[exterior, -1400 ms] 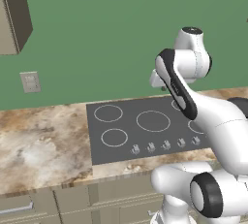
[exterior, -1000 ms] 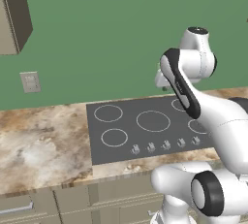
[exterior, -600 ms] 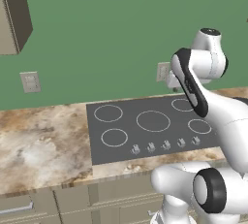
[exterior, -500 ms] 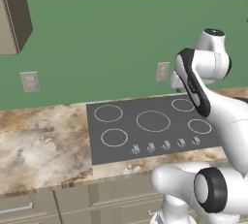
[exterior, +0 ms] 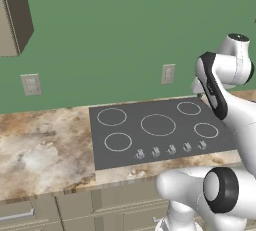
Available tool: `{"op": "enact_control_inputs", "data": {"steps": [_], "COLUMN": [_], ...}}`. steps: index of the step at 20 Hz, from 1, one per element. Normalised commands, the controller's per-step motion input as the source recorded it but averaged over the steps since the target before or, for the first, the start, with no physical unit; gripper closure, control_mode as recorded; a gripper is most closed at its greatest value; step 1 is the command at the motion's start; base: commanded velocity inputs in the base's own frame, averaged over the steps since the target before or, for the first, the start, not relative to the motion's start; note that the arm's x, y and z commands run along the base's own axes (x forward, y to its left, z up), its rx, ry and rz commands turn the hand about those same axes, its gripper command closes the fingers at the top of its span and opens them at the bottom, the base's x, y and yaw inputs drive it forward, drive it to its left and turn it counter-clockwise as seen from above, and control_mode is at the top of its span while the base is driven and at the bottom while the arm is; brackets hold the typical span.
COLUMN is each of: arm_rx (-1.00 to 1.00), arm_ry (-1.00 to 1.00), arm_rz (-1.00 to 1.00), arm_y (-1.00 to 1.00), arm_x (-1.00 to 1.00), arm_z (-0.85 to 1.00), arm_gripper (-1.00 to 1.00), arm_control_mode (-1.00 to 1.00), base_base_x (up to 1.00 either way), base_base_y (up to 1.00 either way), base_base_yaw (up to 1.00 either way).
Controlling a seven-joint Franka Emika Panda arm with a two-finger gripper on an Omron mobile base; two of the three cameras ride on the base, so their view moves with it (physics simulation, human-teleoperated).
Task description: Place the pan on the rear right burner on the stove. Then place the tomato and the onion in the pan and turn on the rear right burner.
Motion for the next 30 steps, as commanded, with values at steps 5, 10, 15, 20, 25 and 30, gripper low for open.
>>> {"op": "enact_control_inputs", "data": {"steps": [5,10,15,20,25,30], "arm_rx": [-0.01,0.00,-0.01,0.00,0.00,0.00], "arm_ry": [0.00,0.00,0.00,0.00,0.00,0.00], "arm_rz": [0.00,0.00,0.00,-0.02,-0.03,-0.05], "arm_y": [-0.42,-0.42,-0.33,-0.42,-0.40,-0.33], "arm_x": [0.00,0.00,0.00,-0.04,-0.03,-0.11], "arm_z": [-0.03,-0.02,-0.03,-0.06,-0.06,-0.10], "arm_gripper": [-1.00,-1.00,-1.00,-1.00,-1.00,-1.00], "arm_control_mode": [-1.00,-1.00,-1.00,-1.00,-1.00,-1.00], "base_base_x": [0.00,0.00,0.00,0.00,0.00,0.00], "base_base_y": [0.00,0.00,0.00,0.00,0.00,0.00], "base_base_yaw": [0.00,0.00,0.00,0.00,0.00,0.00]}}
